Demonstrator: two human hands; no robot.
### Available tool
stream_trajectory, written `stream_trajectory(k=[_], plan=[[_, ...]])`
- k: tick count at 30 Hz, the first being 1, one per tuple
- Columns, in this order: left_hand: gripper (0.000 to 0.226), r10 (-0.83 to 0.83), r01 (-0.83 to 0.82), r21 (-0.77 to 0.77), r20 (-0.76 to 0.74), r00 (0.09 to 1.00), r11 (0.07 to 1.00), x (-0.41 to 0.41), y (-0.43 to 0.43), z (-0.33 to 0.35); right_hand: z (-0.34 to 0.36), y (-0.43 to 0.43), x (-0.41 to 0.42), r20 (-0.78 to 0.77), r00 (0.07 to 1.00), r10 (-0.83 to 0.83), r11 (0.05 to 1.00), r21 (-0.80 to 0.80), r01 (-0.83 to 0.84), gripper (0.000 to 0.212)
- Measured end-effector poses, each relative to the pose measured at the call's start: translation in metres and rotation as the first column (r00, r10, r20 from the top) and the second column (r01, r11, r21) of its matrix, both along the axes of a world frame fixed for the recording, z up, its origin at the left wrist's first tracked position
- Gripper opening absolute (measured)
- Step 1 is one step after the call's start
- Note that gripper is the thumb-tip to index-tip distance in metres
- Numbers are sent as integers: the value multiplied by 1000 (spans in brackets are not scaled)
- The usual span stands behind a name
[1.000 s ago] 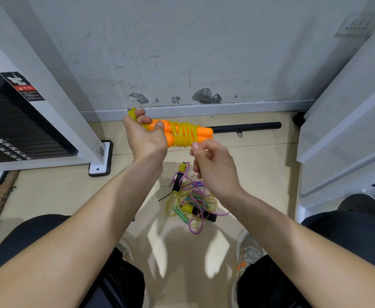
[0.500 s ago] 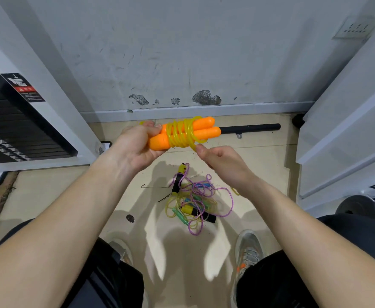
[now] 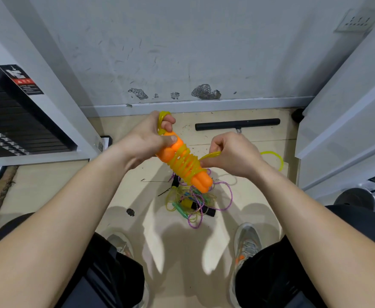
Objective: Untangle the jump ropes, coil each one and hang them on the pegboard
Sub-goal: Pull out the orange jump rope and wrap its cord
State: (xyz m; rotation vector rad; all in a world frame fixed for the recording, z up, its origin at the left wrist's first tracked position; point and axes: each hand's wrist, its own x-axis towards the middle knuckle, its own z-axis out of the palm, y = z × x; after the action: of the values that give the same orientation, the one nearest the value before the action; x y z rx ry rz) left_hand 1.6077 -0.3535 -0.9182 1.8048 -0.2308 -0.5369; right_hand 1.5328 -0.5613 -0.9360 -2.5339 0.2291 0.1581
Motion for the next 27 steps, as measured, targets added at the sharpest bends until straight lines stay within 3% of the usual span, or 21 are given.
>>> stream_trajectory(k=[1, 3, 8, 14, 20, 22, 24, 27], plan=[[37, -31, 25, 71, 85, 996, 997, -3, -3, -1, 0, 3, 0, -10, 1000, -13, 994, -109, 12, 45], [38, -58, 21, 175, 211, 976, 984, -7, -11, -3, -2, 8, -1, -29, 1000, 9, 991, -130, -13, 45], [34, 24, -121, 231, 383, 923, 966, -9, -21, 0, -9, 16, -2, -3, 1000, -4, 994, 111, 5, 31], [36, 58, -165, 208, 445, 894, 964, -8, -22, 5, -9, 15, -1, -17, 995, -100, 936, 336, 100, 32], [38, 112, -272, 222, 547, 830, 936, -4, -22, -4, 2, 22, -2, -81, 994, -68, 856, 507, 100, 15], [38, 197, -358, 158, 605, 772, 920, -3, -22, -10, 10, 28, -5, -17, 998, -66, 872, 485, 66, 16], [39, 340, -461, 50, 606, 719, 886, -1, -23, -13, 14, 38, -12, 141, 989, -49, 899, 437, -18, 25], [36, 580, -586, -115, 385, 718, 802, 3, -23, -13, 8, 55, -23, 332, 943, -21, 939, 332, -95, 33]])
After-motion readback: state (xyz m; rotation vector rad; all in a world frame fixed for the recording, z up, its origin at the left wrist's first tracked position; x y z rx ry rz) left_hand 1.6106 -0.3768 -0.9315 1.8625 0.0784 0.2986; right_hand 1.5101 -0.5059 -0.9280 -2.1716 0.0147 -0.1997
